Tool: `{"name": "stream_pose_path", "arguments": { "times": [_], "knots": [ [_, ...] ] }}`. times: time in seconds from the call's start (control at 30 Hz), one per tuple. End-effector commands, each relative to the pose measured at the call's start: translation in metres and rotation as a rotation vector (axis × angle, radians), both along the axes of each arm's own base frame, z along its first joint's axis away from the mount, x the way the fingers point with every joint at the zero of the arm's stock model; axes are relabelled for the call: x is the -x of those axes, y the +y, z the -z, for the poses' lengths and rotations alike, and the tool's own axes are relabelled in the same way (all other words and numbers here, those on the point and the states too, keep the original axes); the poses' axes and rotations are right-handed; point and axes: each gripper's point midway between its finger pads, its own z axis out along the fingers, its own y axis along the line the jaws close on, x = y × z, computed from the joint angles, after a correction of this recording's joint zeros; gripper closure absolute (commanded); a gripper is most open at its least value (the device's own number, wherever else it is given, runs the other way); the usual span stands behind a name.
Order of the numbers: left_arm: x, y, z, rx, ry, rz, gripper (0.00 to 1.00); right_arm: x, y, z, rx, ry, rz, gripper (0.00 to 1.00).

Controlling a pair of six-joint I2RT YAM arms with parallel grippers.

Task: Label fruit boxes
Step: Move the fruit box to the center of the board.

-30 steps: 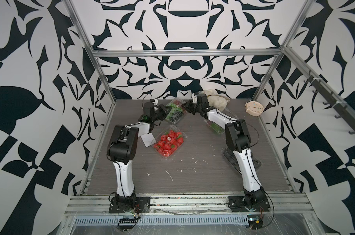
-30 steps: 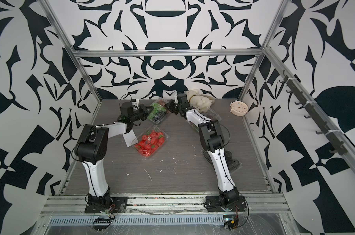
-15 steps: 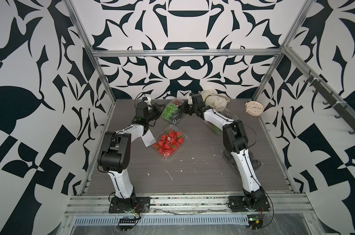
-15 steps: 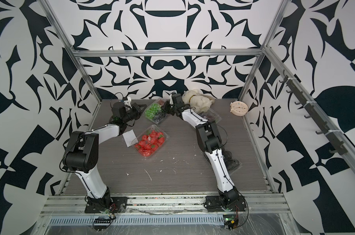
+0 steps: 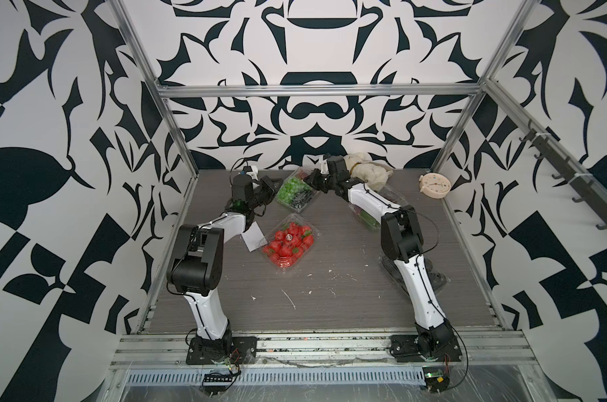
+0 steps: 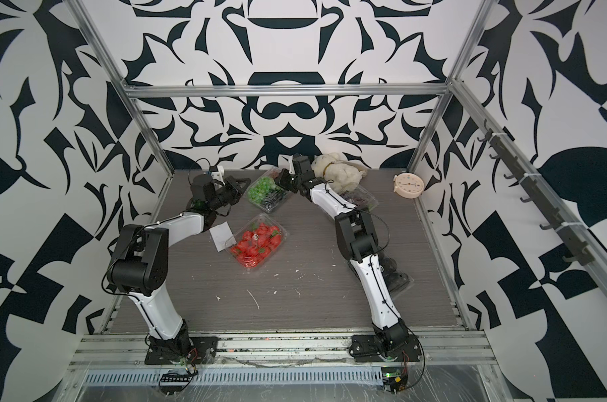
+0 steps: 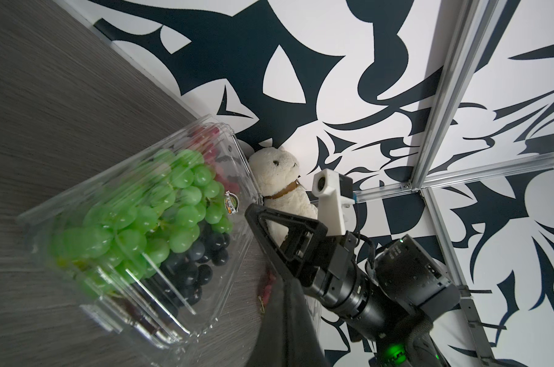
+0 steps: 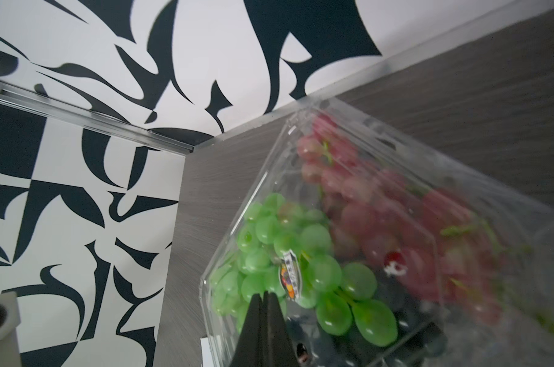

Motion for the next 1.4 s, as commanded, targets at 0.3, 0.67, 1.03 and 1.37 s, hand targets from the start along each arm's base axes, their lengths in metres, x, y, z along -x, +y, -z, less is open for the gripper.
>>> {"name": "stream_pose_path", "arguments": {
  "times": [0.3, 0.67, 1.03, 1.37],
  "knots": [
    [0.002, 0.0, 0.005, 0.008, -0.003, 0.014, 1.0, -0.013, 0.011, 0.012, 0.025, 0.008, -0.011, 1.0],
    [0.001, 0.0, 0.007, 0.014, -0.002, 0.015, 1.0, -0.002, -0.007, 0.033, 0.095, 0.066, 0.019, 1.0],
    [0.002, 0.001, 0.006, 0.013, -0.004, 0.01, 1.0, 0.002, -0.032, 0.035, 0.188, 0.094, 0.085, 1.0],
    [0.006, 0.003, 0.004, 0.009, -0.009, 0.007, 0.99, 0.009, -0.059, 0.057, 0.247, 0.174, 0.141, 1.0]
  ]
}}
